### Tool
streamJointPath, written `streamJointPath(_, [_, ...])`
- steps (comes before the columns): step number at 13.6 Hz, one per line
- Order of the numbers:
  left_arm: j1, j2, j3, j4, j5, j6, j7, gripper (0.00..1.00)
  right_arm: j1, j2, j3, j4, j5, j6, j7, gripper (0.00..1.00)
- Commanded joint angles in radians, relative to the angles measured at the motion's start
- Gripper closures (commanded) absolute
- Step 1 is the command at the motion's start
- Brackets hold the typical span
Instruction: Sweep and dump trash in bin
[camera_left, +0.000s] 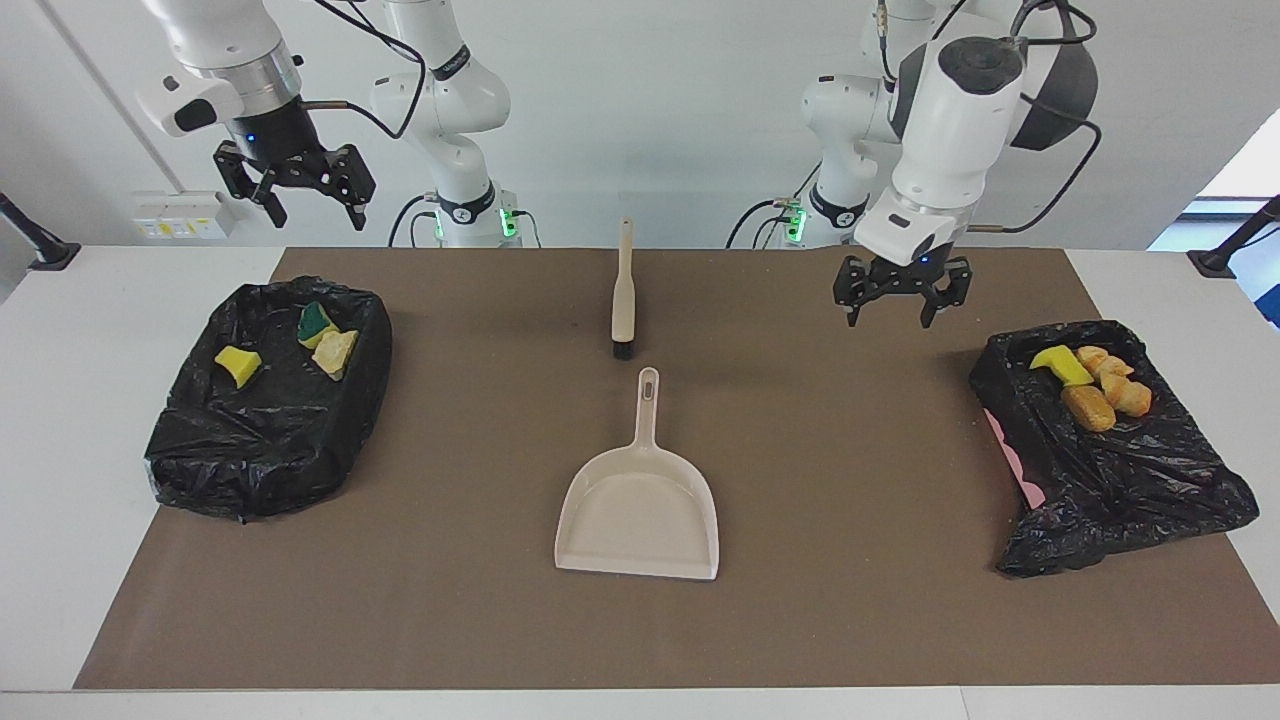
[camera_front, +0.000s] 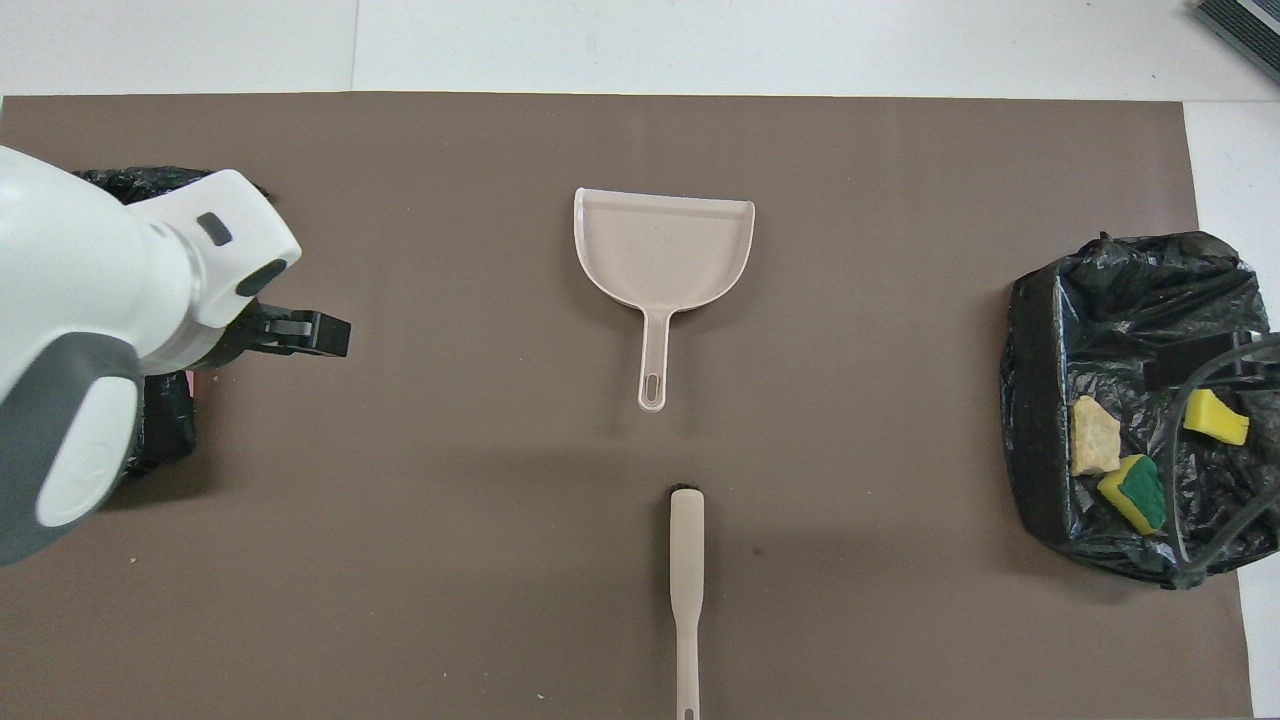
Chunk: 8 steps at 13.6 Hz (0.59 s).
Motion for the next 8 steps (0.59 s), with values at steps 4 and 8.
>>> streamJointPath(4, [0.157, 0.012, -0.008, 0.263, -0.064, -0.308, 0.219, 0.00, -0.005, -0.004, 0.001, 0.009, -0.008, -0.014, -0.020, 0.00])
streamJointPath(8, [0.225, 0.010, 0.000, 0.333, -0.070, -0.379, 0.283, 0.00, -0.005, -0.004, 0.001, 0.009, -0.008, -0.014, -0.020, 0.00])
